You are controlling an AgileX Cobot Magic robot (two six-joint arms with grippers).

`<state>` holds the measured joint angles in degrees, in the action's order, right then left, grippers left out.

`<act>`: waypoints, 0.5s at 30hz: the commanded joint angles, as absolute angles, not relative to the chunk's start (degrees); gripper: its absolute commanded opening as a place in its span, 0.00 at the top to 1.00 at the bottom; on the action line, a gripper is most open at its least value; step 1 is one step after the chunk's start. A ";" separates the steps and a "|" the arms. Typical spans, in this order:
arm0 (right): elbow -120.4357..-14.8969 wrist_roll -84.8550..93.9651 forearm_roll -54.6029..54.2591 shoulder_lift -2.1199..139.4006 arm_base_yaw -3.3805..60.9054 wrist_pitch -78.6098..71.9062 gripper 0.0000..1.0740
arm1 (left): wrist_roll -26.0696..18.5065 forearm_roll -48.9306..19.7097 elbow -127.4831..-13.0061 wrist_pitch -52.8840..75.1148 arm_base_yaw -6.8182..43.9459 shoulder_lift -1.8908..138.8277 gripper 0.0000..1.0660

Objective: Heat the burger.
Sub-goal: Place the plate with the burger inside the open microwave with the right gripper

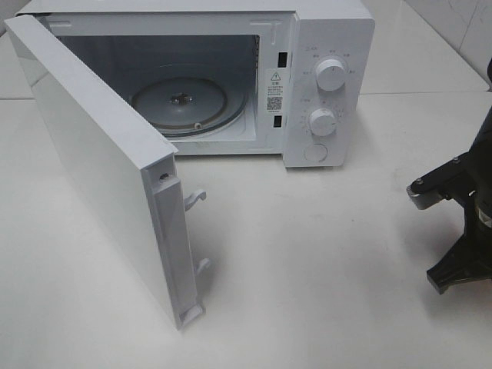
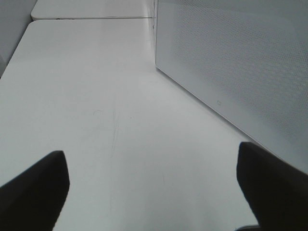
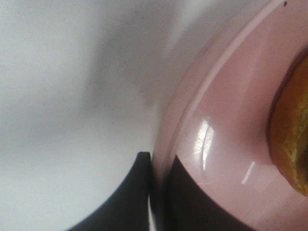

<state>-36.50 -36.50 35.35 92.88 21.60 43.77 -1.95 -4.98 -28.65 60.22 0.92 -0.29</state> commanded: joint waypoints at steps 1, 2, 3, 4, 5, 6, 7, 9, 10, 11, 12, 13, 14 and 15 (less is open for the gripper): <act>-36.38 -37.36 38.50 91.21 22.63 47.96 1.00 | -2.06 -5.27 -28.59 59.36 1.15 -1.72 0.19; -36.38 -37.41 38.50 90.70 23.32 48.99 1.00 | -2.06 -5.27 -28.59 59.36 1.15 -1.72 0.19; -36.38 -37.41 38.50 90.70 23.32 48.99 1.00 | -2.06 -5.27 -28.59 59.36 1.15 -1.72 0.19; -36.27 -37.41 38.50 90.30 24.06 49.85 1.00 | -2.06 -5.27 -28.59 59.36 1.15 -1.72 0.19; -36.10 -37.41 38.50 90.01 24.58 50.13 1.00 | -2.06 -5.27 -28.59 59.36 1.15 -1.72 0.19; -36.10 -37.41 38.50 90.01 24.58 50.13 1.00 | -2.06 -5.27 -28.59 59.36 1.15 -1.72 0.19; -36.10 -37.47 38.39 89.32 25.78 50.88 1.00 | -2.06 -5.27 -28.59 59.36 1.15 -1.72 0.19; -36.10 -37.47 38.39 88.87 26.41 51.45 1.00 | -2.06 -5.27 -28.59 59.36 1.15 -1.72 0.19; -36.10 -37.47 38.45 87.66 27.85 51.91 1.00 | -2.06 -5.27 -28.59 59.36 1.15 -1.72 0.19; -36.10 -37.47 38.45 87.66 27.85 51.91 1.00 | -2.06 -5.27 -28.59 59.36 1.15 -1.72 0.19; -36.10 -37.47 38.39 86.23 29.28 52.83 1.00 | -2.06 -5.27 -28.59 59.36 1.15 -1.72 0.19; -36.10 -37.47 38.39 85.71 30.02 53.46 1.00 | -2.06 -5.27 -28.59 59.36 1.15 -1.72 0.19; -36.10 -37.47 38.39 85.71 30.02 53.46 1.00 | -2.06 -5.27 -28.59 59.36 1.15 -1.72 0.19; -36.10 -37.47 38.39 84.45 31.28 54.77 1.00 | -2.06 -5.27 -28.59 59.36 1.15 -1.72 0.19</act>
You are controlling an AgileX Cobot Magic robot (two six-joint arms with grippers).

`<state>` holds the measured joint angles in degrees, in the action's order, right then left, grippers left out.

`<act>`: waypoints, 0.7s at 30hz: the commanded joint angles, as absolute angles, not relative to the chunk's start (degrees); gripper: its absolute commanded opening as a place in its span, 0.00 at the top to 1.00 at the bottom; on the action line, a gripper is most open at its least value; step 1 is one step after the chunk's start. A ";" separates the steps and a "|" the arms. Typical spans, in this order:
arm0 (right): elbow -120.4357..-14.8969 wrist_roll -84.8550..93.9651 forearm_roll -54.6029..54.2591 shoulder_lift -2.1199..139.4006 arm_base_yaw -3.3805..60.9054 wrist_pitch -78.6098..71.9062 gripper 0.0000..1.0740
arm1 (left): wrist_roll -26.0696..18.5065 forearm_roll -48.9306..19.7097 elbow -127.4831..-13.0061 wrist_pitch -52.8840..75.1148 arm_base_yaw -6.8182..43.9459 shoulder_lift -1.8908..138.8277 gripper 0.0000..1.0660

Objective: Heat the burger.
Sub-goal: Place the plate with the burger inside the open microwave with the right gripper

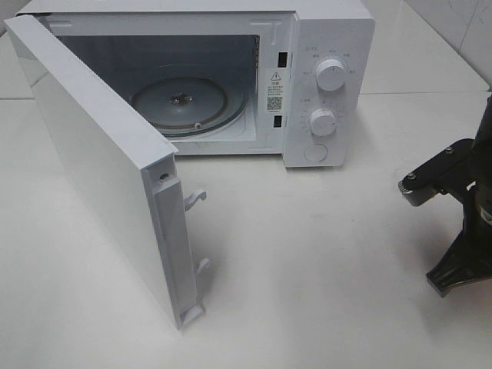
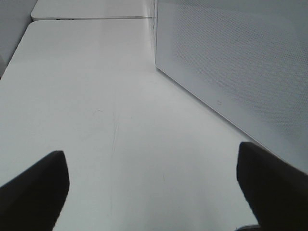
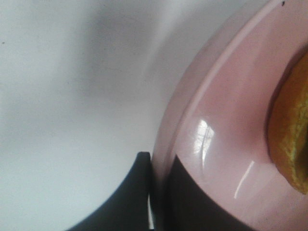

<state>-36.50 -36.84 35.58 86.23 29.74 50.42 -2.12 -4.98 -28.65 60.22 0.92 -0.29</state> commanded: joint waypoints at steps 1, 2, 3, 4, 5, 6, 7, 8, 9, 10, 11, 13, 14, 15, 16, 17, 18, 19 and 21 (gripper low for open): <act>-36.10 -37.47 38.39 84.45 31.28 54.77 1.00 | -2.06 -5.27 -28.59 59.36 1.15 -1.72 0.19; -36.10 -37.47 38.45 83.42 32.54 55.92 1.00 | -2.06 -5.27 -28.59 59.36 1.15 -1.72 0.19; -36.10 -37.47 38.45 82.85 33.17 56.32 1.00 | -2.06 -5.27 -28.59 59.36 1.15 -1.72 0.19; -36.10 -37.47 38.45 82.85 33.17 56.32 1.00 | -2.06 -5.27 -28.59 59.36 1.15 -1.72 0.19; -36.10 -37.47 38.45 81.99 34.55 56.84 1.00 | -2.06 -5.27 -28.59 59.36 1.15 -1.72 0.19; -36.10 -37.47 38.39 81.36 35.87 57.81 1.00 | -2.06 -5.27 -28.59 59.36 1.15 -1.72 0.19; -36.10 -37.47 38.39 81.36 35.87 57.81 1.00 | -2.06 -5.27 -28.59 59.36 1.15 -1.72 0.19; -36.10 -37.41 38.39 81.07 36.61 58.27 1.00 | -2.06 -5.27 -28.59 59.36 1.15 -1.72 0.19; -36.10 -37.41 38.39 81.07 36.61 58.27 1.00 | -2.06 -5.27 -28.59 59.36 1.15 -1.72 0.19; -36.10 -37.18 38.39 80.79 38.16 59.07 1.00 | -2.06 -5.27 -28.59 59.36 1.15 -1.72 0.19; -36.10 -36.84 38.39 80.50 39.13 59.36 1.00 | -2.06 -5.27 -28.59 59.36 1.15 -1.72 0.19; -36.10 -36.33 38.22 80.10 40.79 59.53 1.00 | -2.06 -5.27 -28.59 59.36 1.15 -1.72 0.19; -36.10 -36.15 38.10 79.76 42.91 59.59 1.00 | -2.06 -5.27 -28.59 59.36 1.15 -1.72 0.19; -36.10 -36.15 38.10 79.76 42.91 59.59 1.00 | -2.06 -5.27 -28.59 59.36 1.15 -1.72 0.19; -36.10 -36.15 38.10 79.58 43.89 59.64 1.00 | -2.06 -5.27 -28.59 59.36 1.15 -1.72 0.19; -36.10 -36.15 38.10 79.41 45.61 60.16 1.00 | -2.06 -5.27 -28.59 59.36 1.15 -1.66 0.19; -36.10 -36.15 38.10 79.41 45.61 60.16 1.00 | -2.06 -5.27 -28.59 59.36 1.15 -1.66 0.19; -36.10 -36.15 38.04 79.41 46.52 60.50 1.00 | -2.06 -5.27 -28.59 59.36 1.15 -1.66 0.19; -36.10 -36.04 38.04 79.41 48.07 60.73 1.00 | -2.06 -5.27 -28.59 59.36 1.15 -1.66 0.19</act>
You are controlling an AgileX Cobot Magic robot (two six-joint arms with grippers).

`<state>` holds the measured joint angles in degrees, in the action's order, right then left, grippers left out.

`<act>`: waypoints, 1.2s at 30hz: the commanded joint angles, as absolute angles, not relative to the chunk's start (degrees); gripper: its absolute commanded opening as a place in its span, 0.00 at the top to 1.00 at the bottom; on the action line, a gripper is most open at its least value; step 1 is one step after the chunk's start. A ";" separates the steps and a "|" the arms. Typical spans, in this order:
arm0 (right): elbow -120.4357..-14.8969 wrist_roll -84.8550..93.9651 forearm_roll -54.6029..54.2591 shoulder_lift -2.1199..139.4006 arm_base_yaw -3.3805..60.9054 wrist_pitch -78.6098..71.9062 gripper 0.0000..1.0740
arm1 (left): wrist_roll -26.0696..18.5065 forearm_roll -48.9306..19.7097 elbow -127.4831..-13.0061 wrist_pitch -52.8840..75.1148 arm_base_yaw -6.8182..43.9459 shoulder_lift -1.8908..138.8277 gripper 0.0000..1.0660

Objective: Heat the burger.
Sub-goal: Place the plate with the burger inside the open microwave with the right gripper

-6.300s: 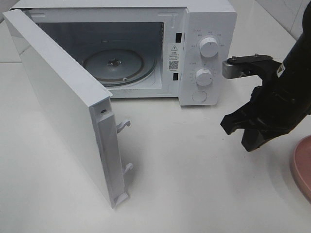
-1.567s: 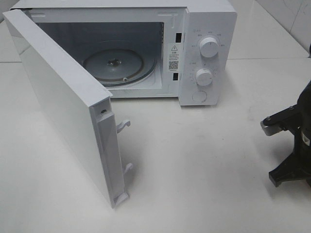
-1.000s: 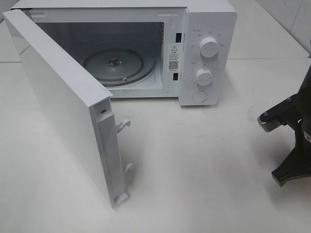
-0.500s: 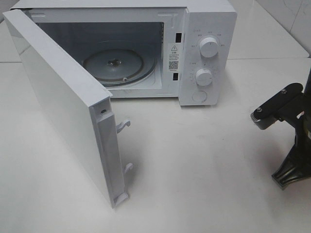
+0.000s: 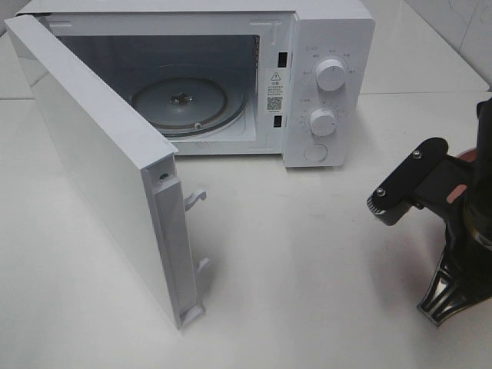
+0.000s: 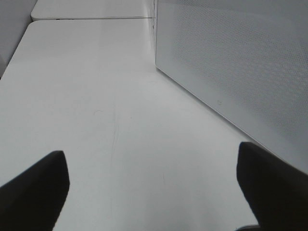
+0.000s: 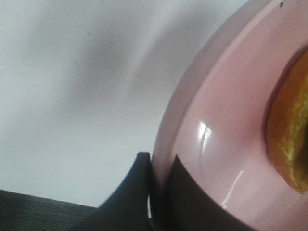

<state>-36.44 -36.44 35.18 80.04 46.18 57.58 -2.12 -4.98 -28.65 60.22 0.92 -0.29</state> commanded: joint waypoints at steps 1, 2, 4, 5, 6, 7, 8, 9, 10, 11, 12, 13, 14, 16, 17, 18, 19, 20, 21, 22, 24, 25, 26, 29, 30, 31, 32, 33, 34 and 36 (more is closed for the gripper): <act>-36.10 -35.70 37.99 79.41 49.79 60.73 1.00 | -2.06 -5.27 -28.59 59.36 1.15 -1.66 0.19; -36.10 -35.70 37.99 79.41 49.79 60.73 1.00 | -2.06 -5.27 -28.59 59.36 1.15 -1.66 0.19; -36.10 -35.01 37.99 79.41 52.08 60.62 1.00 | -2.06 -5.27 -28.59 59.36 1.15 -1.66 0.19; -36.10 -35.01 37.99 79.41 52.08 60.62 1.00 | -2.06 -5.27 -28.59 59.36 1.15 -1.66 0.19; -36.10 -34.66 37.99 79.41 52.88 60.62 1.00 | -2.06 -5.27 -28.59 59.36 1.15 -1.66 0.19; -36.10 -34.15 37.99 79.41 54.14 60.62 1.00 | -2.06 -5.27 -28.59 59.36 1.15 -1.66 0.19; -36.10 -34.15 37.99 79.41 54.14 60.62 1.00 | -2.06 -5.27 -28.59 59.36 1.15 -1.66 0.19; -36.10 -33.75 38.04 79.41 54.83 60.62 1.00 | -2.06 -5.27 -28.59 59.36 1.15 -1.66 0.19; -36.10 -32.77 38.04 79.41 55.98 60.45 1.00 | -2.06 -5.27 -28.59 59.36 1.15 -1.66 0.19; -36.10 -32.77 38.04 79.41 55.98 60.45 1.00 | -2.06 -5.27 -28.59 59.36 1.15 -1.66 0.19; -36.10 -31.28 38.04 79.41 56.95 60.16 1.00 | -2.06 -5.27 -28.59 59.36 1.15 -1.66 0.19; -36.10 -31.28 38.04 79.41 56.95 60.16 1.00 | -2.06 -5.27 -28.59 59.36 1.15 -1.66 0.19; -36.10 -30.83 38.16 79.41 57.35 60.16 1.00 | -2.06 -5.27 -28.59 59.36 1.15 -1.66 0.19; -36.10 -29.62 38.62 79.41 58.33 59.93 1.00 | -2.06 -5.27 -28.59 59.36 1.15 -1.66 0.19; -36.10 -29.11 38.73 79.41 58.61 59.76 1.00 | -2.06 -5.27 -28.59 59.36 1.15 -1.66 0.19; -36.10 -29.11 38.73 79.41 58.61 59.76 1.00 | -2.06 -5.27 -28.59 59.36 1.15 -1.66 0.19; -36.10 -27.62 38.85 79.41 59.07 59.01 1.00 | -2.06 -5.27 -28.59 59.36 1.15 -1.66 0.19; -36.10 -25.78 38.85 79.41 59.07 57.87 1.00 | -2.06 -5.27 -28.59 59.36 1.15 -1.66 0.19; -36.10 -25.78 38.85 79.41 59.07 57.87 1.00 | -2.06 -5.27 -28.59 59.36 1.15 -1.66 0.19; -36.10 -23.78 39.08 79.41 59.07 56.61 1.00 | -2.06 -5.27 -28.59 59.36 1.15 -1.66 0.19; -36.10 -23.03 39.19 79.41 59.07 55.98 0.99 | -2.06 -5.27 -28.59 59.36 1.15 -1.66 0.19; -36.10 -21.89 39.94 79.41 59.07 54.60 0.99 | -2.06 -5.27 -28.59 59.36 1.15 -1.66 0.19; -36.10 -21.89 39.94 79.41 59.07 54.60 0.99 | -2.06 -5.27 -28.59 59.36 1.15 -1.66 0.19; -36.10 -20.68 41.71 79.41 59.07 53.00 0.99 | -2.06 -5.27 -28.59 59.36 1.15 -1.66 0.19; -36.10 -20.11 42.86 79.41 59.07 52.43 0.99 | -2.06 -5.27 -28.59 59.36 1.15 -1.66 0.19; -36.10 -20.11 42.86 79.41 59.07 52.43 0.99 | -2.06 -5.27 -28.59 59.36 1.15 -1.66 0.19; -36.10 -18.56 43.72 79.41 59.07 51.85 0.99 | -2.06 -5.27 -28.59 59.36 1.15 -1.66 0.19; -36.10 -18.56 43.72 79.41 59.07 51.85 0.99 | -2.06 -5.27 -28.59 59.36 1.15 -1.66 0.19; -36.10 -16.84 44.52 79.41 59.07 50.99 0.99 | -2.06 -5.27 -28.59 59.36 1.15 -1.66 0.19; -36.10 -15.99 44.75 79.41 59.07 50.36 0.99 | -2.06 -5.27 -28.59 59.36 1.15 -1.66 0.19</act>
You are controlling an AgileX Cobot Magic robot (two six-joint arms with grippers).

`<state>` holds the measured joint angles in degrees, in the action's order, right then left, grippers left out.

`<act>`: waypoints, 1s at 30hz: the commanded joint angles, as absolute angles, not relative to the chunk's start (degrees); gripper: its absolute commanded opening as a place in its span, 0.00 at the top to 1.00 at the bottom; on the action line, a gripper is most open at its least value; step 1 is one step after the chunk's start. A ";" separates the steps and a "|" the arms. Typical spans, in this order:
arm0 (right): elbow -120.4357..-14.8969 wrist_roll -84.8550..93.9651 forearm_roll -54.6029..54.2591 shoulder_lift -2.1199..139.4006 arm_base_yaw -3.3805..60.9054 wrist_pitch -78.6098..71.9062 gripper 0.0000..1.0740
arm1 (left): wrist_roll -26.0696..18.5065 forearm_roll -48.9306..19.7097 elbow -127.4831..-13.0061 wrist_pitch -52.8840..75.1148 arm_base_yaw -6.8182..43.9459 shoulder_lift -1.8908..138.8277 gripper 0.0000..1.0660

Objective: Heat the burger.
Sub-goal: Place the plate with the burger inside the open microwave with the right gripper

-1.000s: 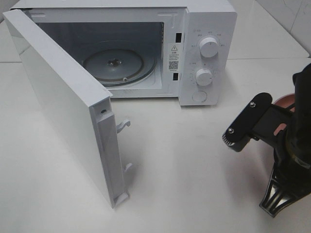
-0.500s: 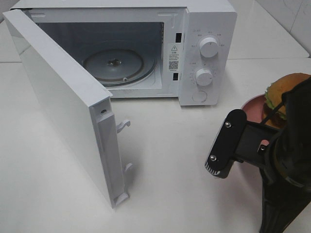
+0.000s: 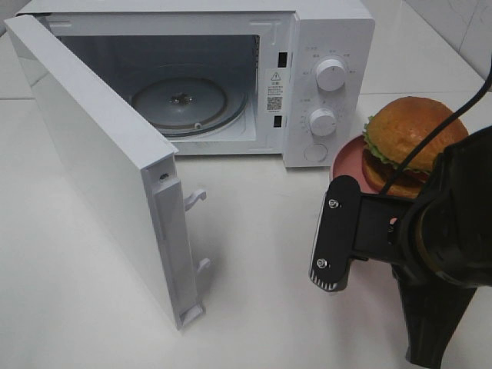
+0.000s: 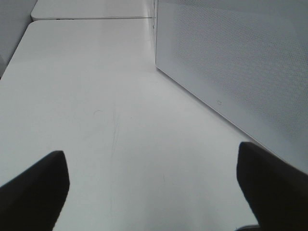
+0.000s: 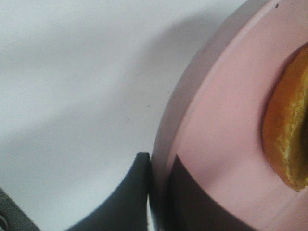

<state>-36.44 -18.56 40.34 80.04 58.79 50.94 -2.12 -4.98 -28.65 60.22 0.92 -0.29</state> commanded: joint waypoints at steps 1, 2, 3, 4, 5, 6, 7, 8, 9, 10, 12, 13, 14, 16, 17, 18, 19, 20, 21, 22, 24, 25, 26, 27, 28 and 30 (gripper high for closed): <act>-36.10 -14.27 44.98 79.41 59.07 49.05 0.99 | -2.06 -5.27 -28.59 59.36 1.15 -1.66 0.19; -36.10 -13.52 44.92 79.41 59.07 48.41 0.99 | -2.06 -5.27 -28.59 59.36 1.15 -1.66 0.19; -36.10 -13.52 44.92 79.41 59.07 48.41 0.99 | -2.06 -5.27 -28.59 59.36 1.15 -1.66 0.19; -36.10 -12.20 44.92 79.41 59.07 47.21 0.99 | -2.06 -5.27 -28.59 59.36 1.15 -1.66 0.19; -36.10 -12.20 44.92 79.41 59.07 47.21 0.99 | -2.06 -5.27 -28.59 59.36 1.15 -1.66 0.19; -36.10 -10.89 44.92 79.41 59.07 45.95 0.99 | -2.06 -5.27 -28.59 59.36 1.15 -1.66 0.19; -36.10 -10.89 44.92 79.41 59.07 45.95 0.99 | -2.06 -5.27 -28.59 59.36 1.15 -1.66 0.19; -36.10 -10.14 44.92 79.41 59.07 45.44 0.99 | -2.06 -5.27 -28.59 59.36 1.15 -1.66 0.19; -36.10 -8.42 44.98 79.41 59.07 44.58 1.00 | -2.06 -5.27 -28.59 59.36 1.15 -1.66 0.19; -36.10 -8.42 44.98 79.41 59.07 44.58 1.00 | -2.06 -5.27 -28.59 59.36 1.15 -1.66 0.19; -36.10 -6.19 45.26 79.41 59.07 43.95 1.00 | -2.06 -5.27 -28.59 59.36 1.15 -1.66 0.19; -36.10 -6.19 45.26 79.41 59.07 43.95 1.00 | -2.06 -5.27 -28.59 59.36 1.15 -1.66 0.19; -36.10 -4.64 46.01 79.41 59.07 43.95 1.00 | -2.06 -5.27 -28.59 59.36 1.15 -1.66 0.19; -36.10 -3.27 47.04 79.41 59.07 43.95 1.00 | -2.06 -5.27 -28.59 59.36 1.15 -1.66 0.19; -36.10 -2.81 47.67 79.41 59.07 43.83 1.00 | -2.06 -5.27 -28.59 59.36 1.15 -1.66 0.19; -36.10 -2.81 47.67 79.41 59.07 43.83 1.00 | -2.06 -5.27 -28.59 59.36 1.15 -1.66 0.19; -36.15 -2.75 47.61 79.41 59.07 43.54 1.00 | -2.06 -5.27 -28.59 59.36 1.15 -1.66 0.19; -36.15 -2.75 47.61 79.41 59.07 43.37 1.00 | -2.06 -5.27 -28.59 59.36 1.15 -1.66 0.19; -36.15 -2.75 47.61 79.41 59.07 43.37 1.00 | -2.06 -5.27 -28.59 59.36 1.15 -1.66 0.19; -36.15 -2.69 47.78 79.41 59.07 42.46 1.00 | -2.06 -5.27 -28.59 59.36 1.15 -1.66 0.19; -36.15 -1.60 48.01 79.41 59.07 41.02 1.00 | -2.06 -5.27 -28.59 59.36 1.15 -1.66 0.19; -36.15 -0.34 48.01 79.41 59.07 40.11 1.00 | -2.06 -5.27 -28.59 59.36 1.15 -1.66 0.19; -36.15 -0.34 48.01 79.41 59.07 40.11 1.00 | -2.06 -5.27 -28.59 59.36 1.15 -1.66 0.19; -36.15 2.18 47.78 79.41 59.07 38.33 1.00 | -2.06 -5.27 -28.59 59.36 1.15 -1.66 0.19; -36.15 4.01 47.38 79.41 59.01 36.33 1.00 | -2.06 -5.27 -28.59 59.36 1.15 -1.66 0.19; -36.15 4.76 47.33 79.41 58.84 35.52 1.00 | -2.06 -5.27 -28.59 59.36 1.15 -1.66 0.19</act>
